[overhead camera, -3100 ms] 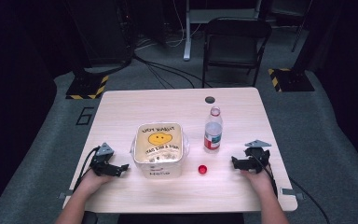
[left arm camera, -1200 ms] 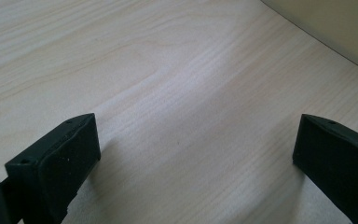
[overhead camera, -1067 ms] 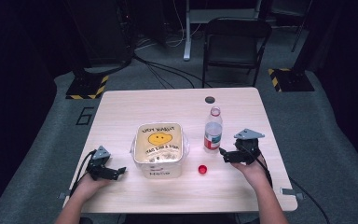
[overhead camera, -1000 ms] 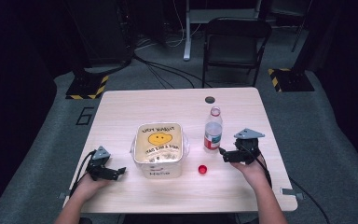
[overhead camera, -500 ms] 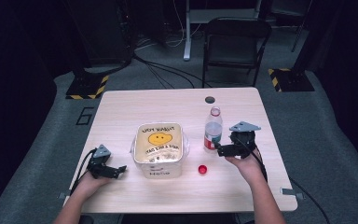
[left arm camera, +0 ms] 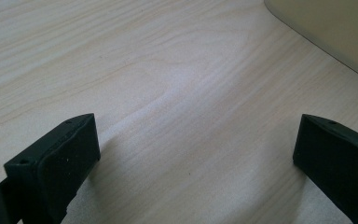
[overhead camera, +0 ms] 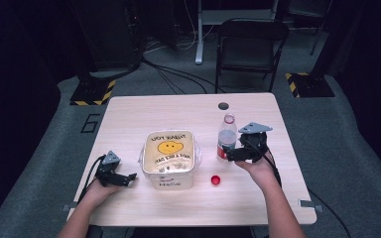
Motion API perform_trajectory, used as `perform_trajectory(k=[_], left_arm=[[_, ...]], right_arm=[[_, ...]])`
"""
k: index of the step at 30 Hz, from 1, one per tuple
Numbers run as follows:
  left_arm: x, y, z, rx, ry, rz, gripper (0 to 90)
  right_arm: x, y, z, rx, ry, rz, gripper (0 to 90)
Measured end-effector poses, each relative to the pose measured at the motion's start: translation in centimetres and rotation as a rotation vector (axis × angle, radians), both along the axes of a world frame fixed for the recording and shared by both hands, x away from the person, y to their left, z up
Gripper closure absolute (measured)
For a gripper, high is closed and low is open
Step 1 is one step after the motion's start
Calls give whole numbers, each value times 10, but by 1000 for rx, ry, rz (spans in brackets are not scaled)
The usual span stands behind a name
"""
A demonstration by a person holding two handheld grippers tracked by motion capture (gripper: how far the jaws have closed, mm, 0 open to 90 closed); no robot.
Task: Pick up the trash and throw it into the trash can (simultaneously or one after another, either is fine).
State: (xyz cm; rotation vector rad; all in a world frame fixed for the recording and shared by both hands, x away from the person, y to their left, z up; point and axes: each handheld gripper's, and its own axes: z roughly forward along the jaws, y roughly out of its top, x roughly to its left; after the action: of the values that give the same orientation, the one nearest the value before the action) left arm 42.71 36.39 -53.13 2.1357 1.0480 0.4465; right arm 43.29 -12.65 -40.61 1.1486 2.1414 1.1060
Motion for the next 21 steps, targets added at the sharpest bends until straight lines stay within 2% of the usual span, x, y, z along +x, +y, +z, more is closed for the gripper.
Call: perform_trajectory(k=[4, 9, 15, 21], left_arm=[[4, 0, 1, 11, 9, -8, 1], [6, -1, 1, 8, 8, -5, 1], [7, -2, 1, 8, 6, -6, 1], [7, -2, 1, 8, 6, -6, 1]], right_arm=[[3, 5, 2, 19, -8, -4, 0], [6, 13, 0, 5, -27, -11, 0], [17, 14, -5, 21, -8, -33, 0], [22, 16, -7, 25, -20, -40, 19]])
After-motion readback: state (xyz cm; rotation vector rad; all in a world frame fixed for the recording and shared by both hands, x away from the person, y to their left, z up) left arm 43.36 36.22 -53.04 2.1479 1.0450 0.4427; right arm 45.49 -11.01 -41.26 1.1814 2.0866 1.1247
